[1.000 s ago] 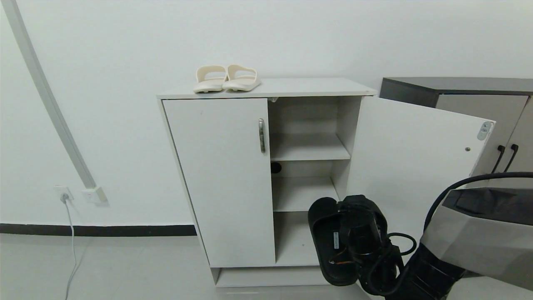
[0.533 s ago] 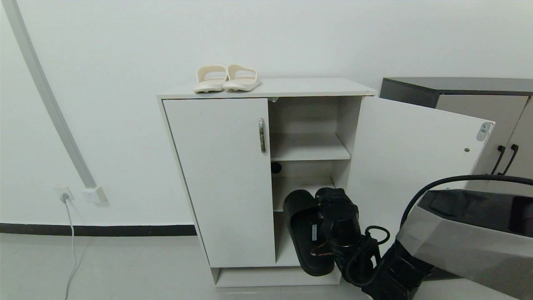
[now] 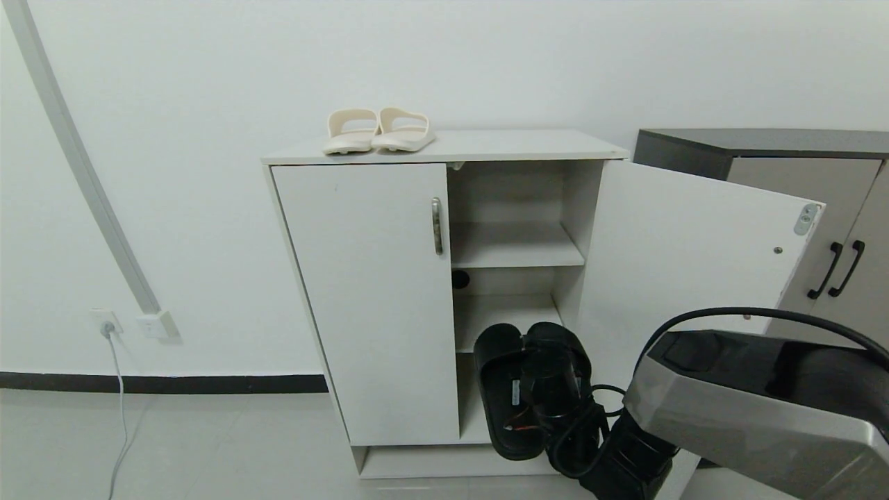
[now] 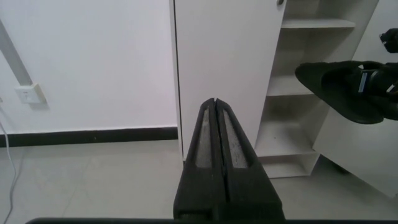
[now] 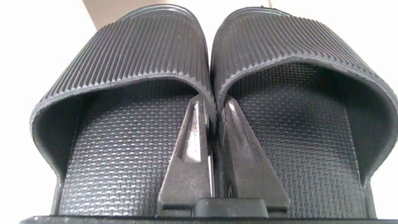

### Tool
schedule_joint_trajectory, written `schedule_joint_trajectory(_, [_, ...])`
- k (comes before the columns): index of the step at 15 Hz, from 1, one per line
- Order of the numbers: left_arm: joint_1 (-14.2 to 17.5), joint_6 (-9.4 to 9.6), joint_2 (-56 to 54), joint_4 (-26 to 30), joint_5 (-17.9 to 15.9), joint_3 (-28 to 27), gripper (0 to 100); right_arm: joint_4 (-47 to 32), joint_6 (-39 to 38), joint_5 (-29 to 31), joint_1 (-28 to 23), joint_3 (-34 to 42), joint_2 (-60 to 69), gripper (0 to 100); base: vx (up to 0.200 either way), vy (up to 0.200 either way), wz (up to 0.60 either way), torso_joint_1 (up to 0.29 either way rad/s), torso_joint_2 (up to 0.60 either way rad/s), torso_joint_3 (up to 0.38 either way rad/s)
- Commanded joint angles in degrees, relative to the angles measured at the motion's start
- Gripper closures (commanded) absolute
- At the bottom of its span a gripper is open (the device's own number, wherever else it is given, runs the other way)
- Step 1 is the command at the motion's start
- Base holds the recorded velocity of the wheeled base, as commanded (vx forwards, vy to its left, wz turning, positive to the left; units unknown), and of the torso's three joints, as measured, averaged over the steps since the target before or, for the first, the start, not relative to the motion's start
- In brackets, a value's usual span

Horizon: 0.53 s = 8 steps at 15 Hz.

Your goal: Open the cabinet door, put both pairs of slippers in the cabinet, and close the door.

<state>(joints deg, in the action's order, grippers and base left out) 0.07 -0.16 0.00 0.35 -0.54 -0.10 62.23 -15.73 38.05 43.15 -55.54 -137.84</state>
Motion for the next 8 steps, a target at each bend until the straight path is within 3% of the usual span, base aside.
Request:
schedule_joint_trajectory(1, [0.01,-0.19,0.09,0.0,0.01,0.01,100,-0.01,-0.62,0.19,0.0,-0.27,-2.17,100,0.0,0.0,0.0,0.0,0.0,0.0])
schedule_joint_trajectory(5, [0.01,-0.11,0.09,0.0,-0.08,0.01,100,-0.18,-2.56,0.19,0.18,-1.32,-3.93,100,0.0,0.0,0.0,-0.001,0.0,-0.014])
schedule_joint_trajectory(8, [0.01,0.07,0.09,0.09,-0.17,-0.08,100,-0.09,-2.64,0.19,0.53,-1.32,-4.02,100,0.0,0.0,0.0,0.001,0.0,-0.147])
